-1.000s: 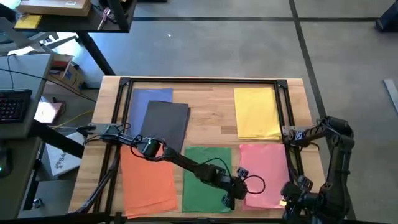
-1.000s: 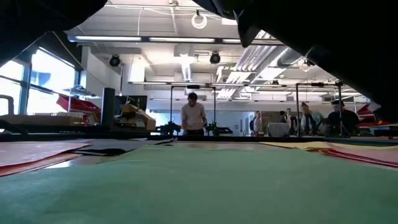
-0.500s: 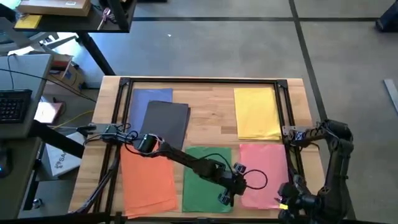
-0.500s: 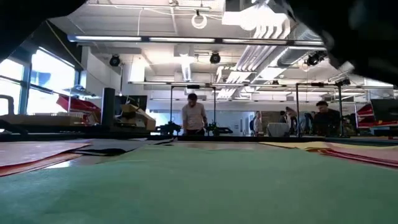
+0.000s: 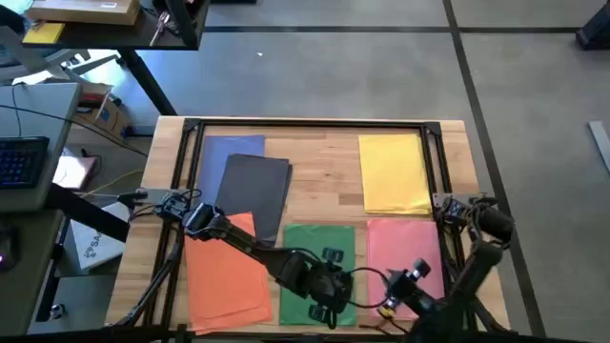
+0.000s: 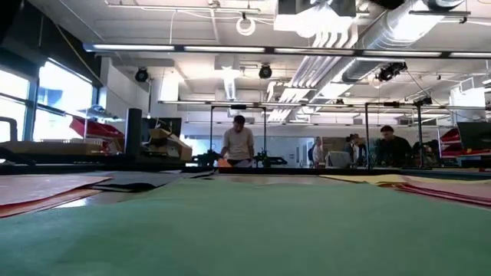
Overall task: Organize paper
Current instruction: Stack the top pink paper on the bottom pink paper, then move the stacked black papers to the upper middle of the table
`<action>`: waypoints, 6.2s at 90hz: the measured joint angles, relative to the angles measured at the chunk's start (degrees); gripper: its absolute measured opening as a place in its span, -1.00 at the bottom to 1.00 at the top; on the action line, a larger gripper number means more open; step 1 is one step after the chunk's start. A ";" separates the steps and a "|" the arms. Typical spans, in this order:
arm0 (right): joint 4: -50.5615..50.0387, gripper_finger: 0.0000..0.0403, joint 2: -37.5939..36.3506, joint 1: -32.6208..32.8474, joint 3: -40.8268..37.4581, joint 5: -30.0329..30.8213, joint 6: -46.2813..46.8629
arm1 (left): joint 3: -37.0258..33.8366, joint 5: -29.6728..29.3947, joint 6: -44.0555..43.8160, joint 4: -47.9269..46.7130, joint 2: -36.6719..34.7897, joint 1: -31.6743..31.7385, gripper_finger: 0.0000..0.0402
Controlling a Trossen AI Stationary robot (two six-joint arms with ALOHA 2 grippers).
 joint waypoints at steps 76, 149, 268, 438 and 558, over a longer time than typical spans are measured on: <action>54.85 -0.93 -24.77 -8.04 -48.57 -9.12 -9.42 | -0.77 -21.56 -27.88 -28.86 -1.85 -6.10 -1.00; 51.36 -1.00 -23.12 -9.72 -44.43 -4.57 1.09 | -0.76 -25.50 -31.22 -31.57 -3.68 -8.95 -1.00; 58.60 -1.00 -19.08 0.60 -40.85 -7.32 -6.28 | -45.86 -20.08 -32.16 11.13 -23.50 -6.91 -1.00; 75.08 0.02 9.64 -79.10 -3.50 -47.06 -70.53 | -111.94 -6.55 -28.11 57.12 -57.60 21.39 -0.87; 61.51 -1.00 3.11 -74.81 1.18 -43.04 -83.92 | -105.28 -8.18 -28.59 51.12 -66.77 18.84 -0.93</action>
